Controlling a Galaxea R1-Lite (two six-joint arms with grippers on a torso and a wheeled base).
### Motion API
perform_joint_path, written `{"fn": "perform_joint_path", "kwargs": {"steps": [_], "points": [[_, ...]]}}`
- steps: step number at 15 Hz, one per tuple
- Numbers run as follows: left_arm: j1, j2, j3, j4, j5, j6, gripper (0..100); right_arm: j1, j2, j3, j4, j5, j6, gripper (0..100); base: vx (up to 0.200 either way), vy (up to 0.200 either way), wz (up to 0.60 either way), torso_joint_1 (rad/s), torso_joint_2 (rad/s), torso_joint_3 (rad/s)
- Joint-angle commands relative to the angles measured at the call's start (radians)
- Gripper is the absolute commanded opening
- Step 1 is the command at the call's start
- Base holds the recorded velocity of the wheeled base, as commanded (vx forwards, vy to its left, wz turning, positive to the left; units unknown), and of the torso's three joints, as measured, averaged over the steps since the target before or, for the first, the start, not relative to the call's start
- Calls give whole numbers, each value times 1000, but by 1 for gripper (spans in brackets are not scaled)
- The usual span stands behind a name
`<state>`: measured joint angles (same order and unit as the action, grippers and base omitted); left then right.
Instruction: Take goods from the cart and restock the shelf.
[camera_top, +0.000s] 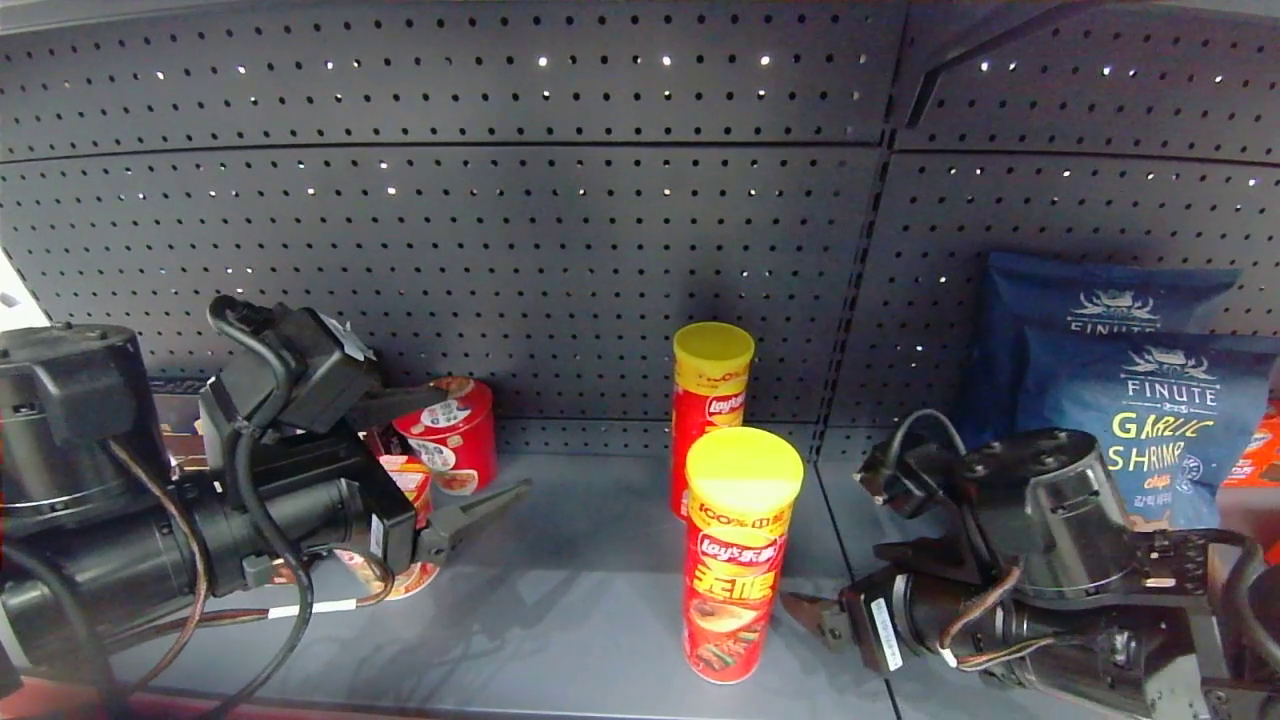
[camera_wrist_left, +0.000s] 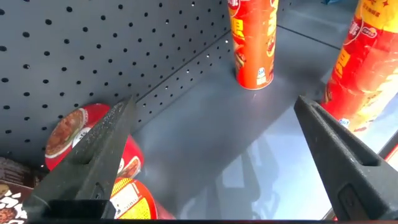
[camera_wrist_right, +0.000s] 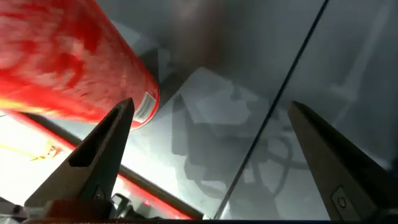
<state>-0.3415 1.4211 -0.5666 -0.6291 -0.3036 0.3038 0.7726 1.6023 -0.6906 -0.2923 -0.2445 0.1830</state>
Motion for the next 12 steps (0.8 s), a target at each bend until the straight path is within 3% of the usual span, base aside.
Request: {"fn": "perform_joint_path", "kwargs": {"steps": [1, 12], "points": [[1, 16, -7, -1, 0, 0, 100, -1, 42, -7, -1, 1, 0, 100, 0, 0, 0, 0, 0, 0], [-1, 35, -7, -4, -2, 1, 100, 8, 65, -7, -19, 10, 0, 100, 0, 0, 0, 0, 0, 0]]}}
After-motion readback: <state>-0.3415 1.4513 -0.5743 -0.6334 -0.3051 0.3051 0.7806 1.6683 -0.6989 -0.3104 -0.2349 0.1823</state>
